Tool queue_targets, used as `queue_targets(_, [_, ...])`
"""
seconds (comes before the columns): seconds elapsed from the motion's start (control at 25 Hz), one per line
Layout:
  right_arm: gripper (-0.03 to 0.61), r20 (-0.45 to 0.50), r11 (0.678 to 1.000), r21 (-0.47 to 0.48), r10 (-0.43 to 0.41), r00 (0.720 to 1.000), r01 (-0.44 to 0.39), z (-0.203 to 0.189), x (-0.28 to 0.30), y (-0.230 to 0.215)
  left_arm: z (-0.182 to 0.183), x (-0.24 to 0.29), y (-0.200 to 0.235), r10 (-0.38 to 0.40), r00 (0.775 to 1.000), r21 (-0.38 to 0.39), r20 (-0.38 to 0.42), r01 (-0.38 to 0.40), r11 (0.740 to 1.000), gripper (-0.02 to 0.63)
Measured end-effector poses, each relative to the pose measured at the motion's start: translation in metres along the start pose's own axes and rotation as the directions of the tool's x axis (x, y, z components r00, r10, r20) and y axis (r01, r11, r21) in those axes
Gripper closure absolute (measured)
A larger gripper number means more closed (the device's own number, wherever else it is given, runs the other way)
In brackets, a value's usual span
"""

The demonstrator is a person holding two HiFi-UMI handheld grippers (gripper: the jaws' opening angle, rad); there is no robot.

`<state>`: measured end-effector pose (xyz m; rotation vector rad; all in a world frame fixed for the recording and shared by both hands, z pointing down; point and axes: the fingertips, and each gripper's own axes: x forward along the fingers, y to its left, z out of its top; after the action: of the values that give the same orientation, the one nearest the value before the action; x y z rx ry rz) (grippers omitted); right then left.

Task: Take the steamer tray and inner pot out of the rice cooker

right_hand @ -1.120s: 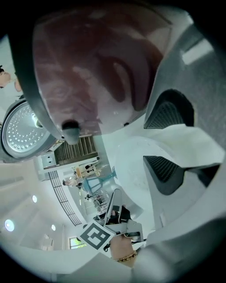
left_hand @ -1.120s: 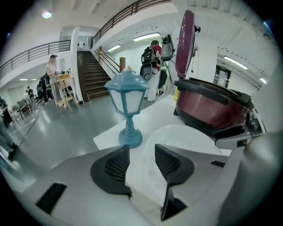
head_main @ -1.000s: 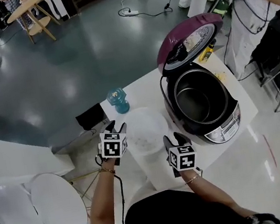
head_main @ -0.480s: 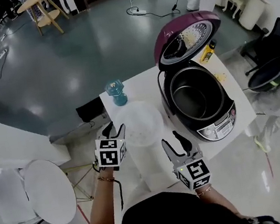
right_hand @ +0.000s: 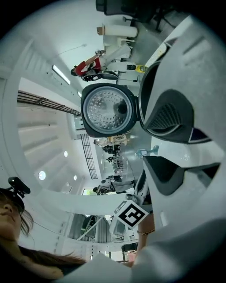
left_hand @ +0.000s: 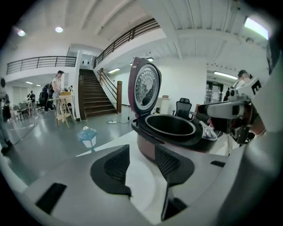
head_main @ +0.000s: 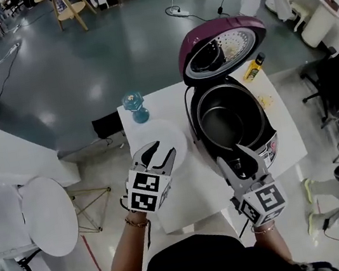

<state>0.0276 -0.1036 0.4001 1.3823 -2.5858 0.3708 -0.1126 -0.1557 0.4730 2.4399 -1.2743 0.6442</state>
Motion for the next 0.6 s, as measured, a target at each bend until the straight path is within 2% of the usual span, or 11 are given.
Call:
queue_targets(0.08, [0.405, -0.001, 1.0, -0.013, -0.002, 1.0, 0.002, 0.004, -0.007, -0.019, 0.01, 0.003, -0.019, -0.014, 1.0, -0.025, 0.019, 0.015, 1.0, 0.436])
queue_targets(0.24, [0.405, -0.011, 0.999, -0.025, -0.03, 0.999, 0.03, 0.006, -0.023, -0.059, 0.035, 0.015, -0.054, -0.021, 0.998, -0.023, 0.056, 0.022, 0.999, 0.436])
queue_targets(0.48, [0.405, -0.04, 0.997, -0.055, -0.054, 0.998, 0.052, 0.005, -0.031, -0.124, 0.061, 0.034, -0.078, 0.05, 0.994, -0.007, 0.094, -0.05, 0.999, 0.436])
queue_targets(0.6, [0.405, -0.069, 0.996, -0.075, -0.05, 0.996, 0.045, 0.004, -0.031, -0.152, 0.064, 0.045, -0.087, 0.056, 0.995, -0.022, 0.076, -0.055, 0.998, 0.436])
